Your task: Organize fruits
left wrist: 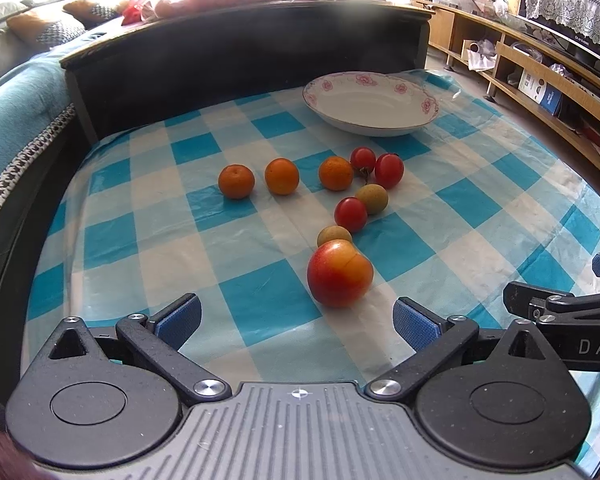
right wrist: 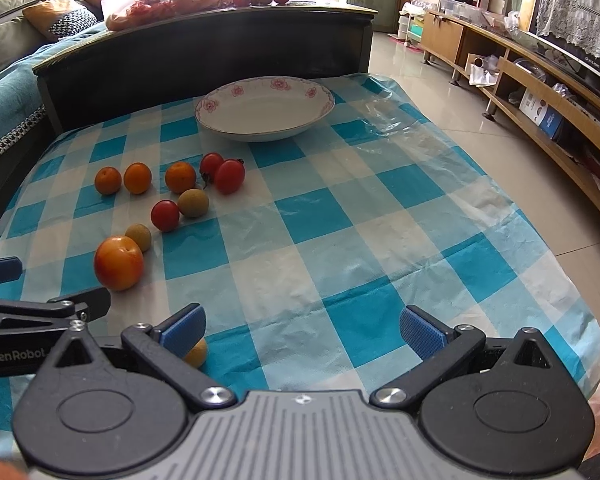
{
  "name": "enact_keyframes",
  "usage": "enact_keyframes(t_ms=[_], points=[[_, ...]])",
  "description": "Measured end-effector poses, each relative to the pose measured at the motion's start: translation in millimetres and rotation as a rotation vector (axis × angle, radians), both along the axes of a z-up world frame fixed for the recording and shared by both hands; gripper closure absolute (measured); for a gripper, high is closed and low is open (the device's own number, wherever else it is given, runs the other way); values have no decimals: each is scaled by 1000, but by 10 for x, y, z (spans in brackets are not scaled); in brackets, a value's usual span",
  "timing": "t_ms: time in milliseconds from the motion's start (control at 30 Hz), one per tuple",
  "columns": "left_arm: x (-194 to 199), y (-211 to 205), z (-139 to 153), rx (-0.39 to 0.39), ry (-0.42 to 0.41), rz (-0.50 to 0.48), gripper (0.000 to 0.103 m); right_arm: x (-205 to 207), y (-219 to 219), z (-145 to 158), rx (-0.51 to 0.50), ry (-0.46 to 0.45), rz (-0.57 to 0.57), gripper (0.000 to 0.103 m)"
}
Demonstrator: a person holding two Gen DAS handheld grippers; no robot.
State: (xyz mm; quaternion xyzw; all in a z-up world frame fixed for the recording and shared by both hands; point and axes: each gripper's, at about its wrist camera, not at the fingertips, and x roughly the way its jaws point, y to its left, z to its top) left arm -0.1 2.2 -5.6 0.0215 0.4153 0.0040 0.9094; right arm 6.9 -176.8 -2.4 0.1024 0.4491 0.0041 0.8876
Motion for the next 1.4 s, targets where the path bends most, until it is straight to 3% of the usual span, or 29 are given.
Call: enact_keyframes(t_ms=[1400], points=[[-8, 31, -8, 11, 18, -1, 2, 11, 44, -8, 15, 20, 29, 1]])
